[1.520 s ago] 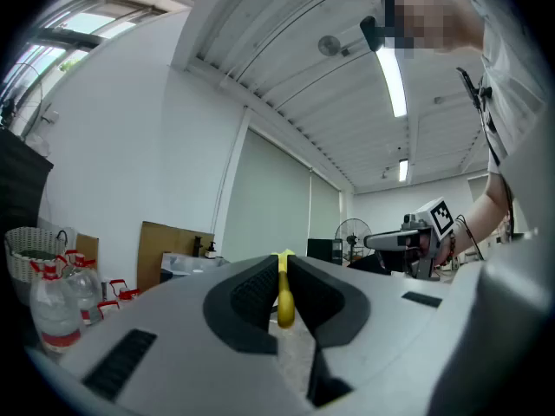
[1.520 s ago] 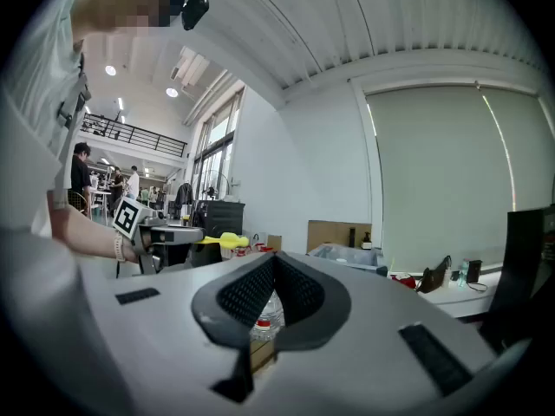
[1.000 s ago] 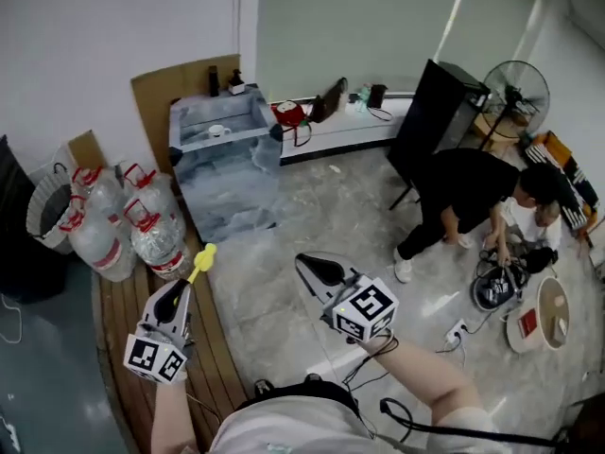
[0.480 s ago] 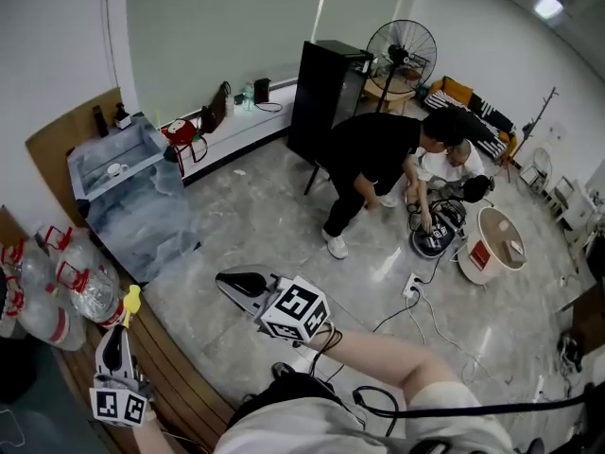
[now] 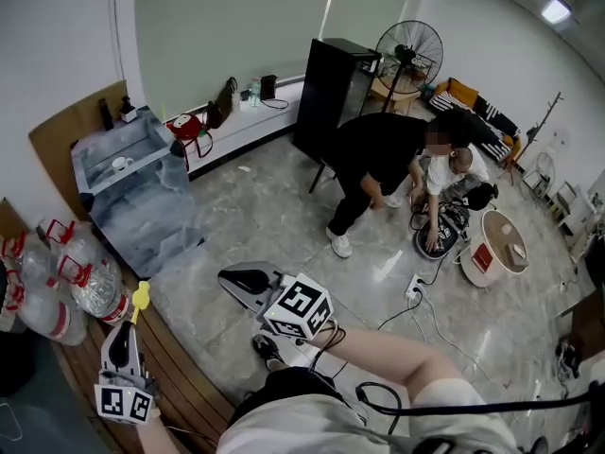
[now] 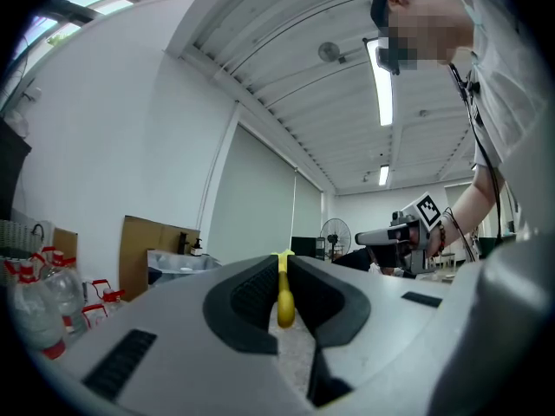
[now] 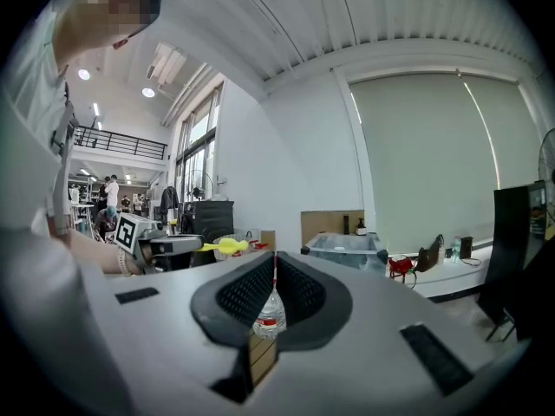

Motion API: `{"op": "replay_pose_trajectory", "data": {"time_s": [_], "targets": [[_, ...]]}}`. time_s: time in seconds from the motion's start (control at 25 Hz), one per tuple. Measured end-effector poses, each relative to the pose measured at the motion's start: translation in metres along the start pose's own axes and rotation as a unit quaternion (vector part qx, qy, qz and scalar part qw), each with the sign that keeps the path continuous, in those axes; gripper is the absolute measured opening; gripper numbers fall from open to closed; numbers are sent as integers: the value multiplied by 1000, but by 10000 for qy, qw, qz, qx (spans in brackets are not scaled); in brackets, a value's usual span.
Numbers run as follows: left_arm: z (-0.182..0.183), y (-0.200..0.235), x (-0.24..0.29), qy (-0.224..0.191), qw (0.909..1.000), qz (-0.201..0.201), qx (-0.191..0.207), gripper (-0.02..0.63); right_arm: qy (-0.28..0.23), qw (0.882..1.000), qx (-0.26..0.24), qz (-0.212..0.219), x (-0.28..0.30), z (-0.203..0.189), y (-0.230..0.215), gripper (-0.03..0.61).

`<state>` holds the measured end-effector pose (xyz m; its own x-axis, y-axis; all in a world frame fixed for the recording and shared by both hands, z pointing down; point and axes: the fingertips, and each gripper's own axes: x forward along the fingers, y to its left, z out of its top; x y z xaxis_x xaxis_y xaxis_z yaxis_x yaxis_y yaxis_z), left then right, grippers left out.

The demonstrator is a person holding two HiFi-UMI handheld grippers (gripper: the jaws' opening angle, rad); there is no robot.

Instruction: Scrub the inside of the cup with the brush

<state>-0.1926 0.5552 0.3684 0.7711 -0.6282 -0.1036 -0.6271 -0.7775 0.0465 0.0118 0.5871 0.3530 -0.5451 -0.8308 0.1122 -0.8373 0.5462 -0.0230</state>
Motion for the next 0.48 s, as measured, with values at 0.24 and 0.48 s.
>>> {"op": "replay_pose_trajectory", "data": {"time_s": [0.24,0.48], "targets": [[-8,14,11,98,9999,108,15,35,-6,9999,-47,160,21,-2,-13,18],[-7,23,40,123,9995,265,86,35,19,9997,54,237,37,-3,-51,18]]}}
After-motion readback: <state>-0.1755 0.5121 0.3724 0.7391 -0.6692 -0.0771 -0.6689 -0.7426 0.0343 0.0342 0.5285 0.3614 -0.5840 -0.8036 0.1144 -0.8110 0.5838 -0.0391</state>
